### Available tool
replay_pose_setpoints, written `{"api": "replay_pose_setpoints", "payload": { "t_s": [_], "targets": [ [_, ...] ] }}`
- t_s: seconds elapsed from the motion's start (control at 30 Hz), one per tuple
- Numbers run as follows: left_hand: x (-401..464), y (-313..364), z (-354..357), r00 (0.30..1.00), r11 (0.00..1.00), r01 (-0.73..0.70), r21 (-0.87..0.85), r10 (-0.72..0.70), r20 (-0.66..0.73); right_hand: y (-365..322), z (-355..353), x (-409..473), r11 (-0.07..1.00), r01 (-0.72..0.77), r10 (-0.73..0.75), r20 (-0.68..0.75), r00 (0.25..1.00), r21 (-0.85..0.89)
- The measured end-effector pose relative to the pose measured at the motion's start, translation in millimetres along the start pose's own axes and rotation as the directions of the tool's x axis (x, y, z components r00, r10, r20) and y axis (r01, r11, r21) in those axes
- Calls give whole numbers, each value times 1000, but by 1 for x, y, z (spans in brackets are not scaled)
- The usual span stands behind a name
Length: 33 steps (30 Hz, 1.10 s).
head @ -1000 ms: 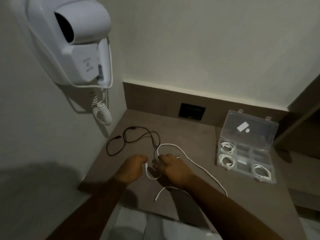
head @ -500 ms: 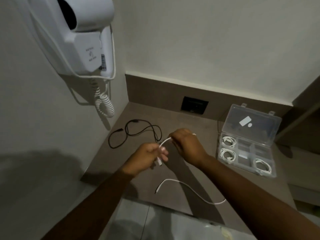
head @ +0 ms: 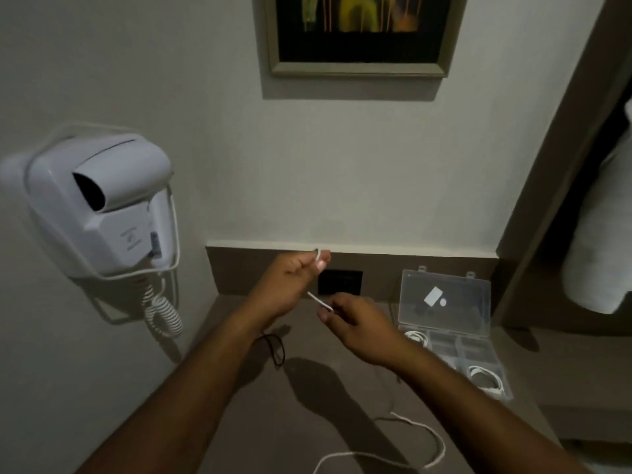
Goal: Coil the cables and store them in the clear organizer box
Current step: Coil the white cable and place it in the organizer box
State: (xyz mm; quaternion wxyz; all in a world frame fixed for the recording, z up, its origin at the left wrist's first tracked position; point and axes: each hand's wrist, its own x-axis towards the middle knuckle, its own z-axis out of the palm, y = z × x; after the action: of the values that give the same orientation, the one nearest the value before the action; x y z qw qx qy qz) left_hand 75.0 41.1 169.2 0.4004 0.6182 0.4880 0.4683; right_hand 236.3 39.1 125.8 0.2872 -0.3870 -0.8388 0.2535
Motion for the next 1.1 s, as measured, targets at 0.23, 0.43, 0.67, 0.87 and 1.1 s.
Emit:
{"api": "replay_pose_setpoints", "payload": {
  "t_s": [0.23, 0.43, 0.67, 0.87, 1.1],
  "targets": [
    [-4, 6, 21, 967, 986, 164, 5, -162, 198, 8, -93, 28, 992, 129, -129, 22, 991, 7],
    [-5, 25, 44, 964, 848, 197, -492, -76, 256, 32, -98, 40, 773, -1, -95, 117, 989, 635],
    [32, 40, 23, 1000, 773, 21, -634, -4, 28, 32, -37, 33, 820, -80, 50, 69, 996, 566],
    [50, 29, -16, 996, 994, 84, -66, -83, 20, 5, -60, 48, 986, 149, -154, -50, 987, -81],
    [28, 18, -23, 937, 954, 240, -178, -180, 300, -15, -106, 92, 982, 164, -161, -42, 986, 90]
  ]
}}
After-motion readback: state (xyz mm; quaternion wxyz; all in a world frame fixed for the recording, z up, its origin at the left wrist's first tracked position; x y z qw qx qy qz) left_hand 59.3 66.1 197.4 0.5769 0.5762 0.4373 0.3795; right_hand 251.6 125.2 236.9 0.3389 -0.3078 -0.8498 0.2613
